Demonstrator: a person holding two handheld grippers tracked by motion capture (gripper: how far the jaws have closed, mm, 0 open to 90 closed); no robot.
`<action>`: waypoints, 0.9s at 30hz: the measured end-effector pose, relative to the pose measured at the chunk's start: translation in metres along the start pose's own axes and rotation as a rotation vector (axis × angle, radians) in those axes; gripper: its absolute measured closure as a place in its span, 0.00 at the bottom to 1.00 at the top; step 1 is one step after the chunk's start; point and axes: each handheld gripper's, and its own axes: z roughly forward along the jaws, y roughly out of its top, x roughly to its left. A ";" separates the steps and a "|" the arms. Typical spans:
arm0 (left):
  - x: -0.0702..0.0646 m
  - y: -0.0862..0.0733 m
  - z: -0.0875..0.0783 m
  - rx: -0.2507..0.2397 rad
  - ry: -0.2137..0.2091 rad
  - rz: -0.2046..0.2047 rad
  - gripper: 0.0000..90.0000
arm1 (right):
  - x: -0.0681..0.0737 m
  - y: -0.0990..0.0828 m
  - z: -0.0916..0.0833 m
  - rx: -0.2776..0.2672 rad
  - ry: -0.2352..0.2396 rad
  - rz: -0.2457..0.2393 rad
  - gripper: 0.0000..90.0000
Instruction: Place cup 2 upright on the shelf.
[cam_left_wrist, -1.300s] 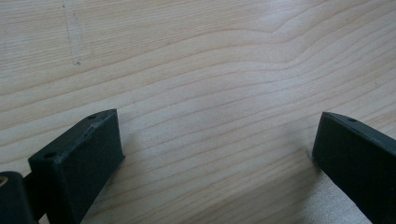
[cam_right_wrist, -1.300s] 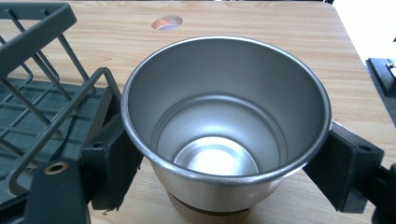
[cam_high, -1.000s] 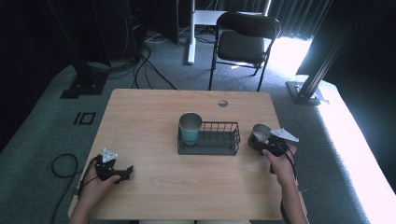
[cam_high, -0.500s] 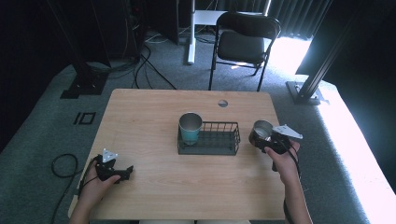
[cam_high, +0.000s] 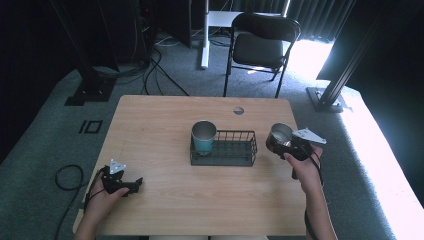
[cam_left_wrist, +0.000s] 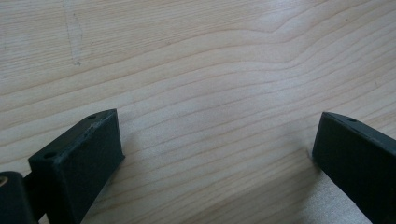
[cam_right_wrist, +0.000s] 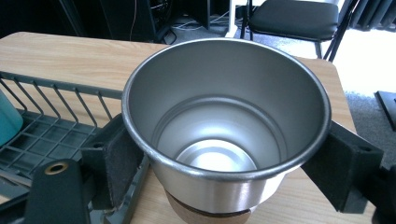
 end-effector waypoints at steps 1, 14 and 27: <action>0.000 0.000 0.000 0.000 0.000 0.000 0.02 | 0.001 0.002 0.000 -0.004 0.002 0.000 0.20; 0.000 0.000 0.000 0.000 0.000 0.000 0.02 | 0.014 0.027 -0.005 -0.041 0.037 -0.022 0.20; 0.000 0.000 0.000 0.001 0.000 0.002 0.02 | 0.032 0.041 -0.005 -0.055 0.075 -0.056 0.20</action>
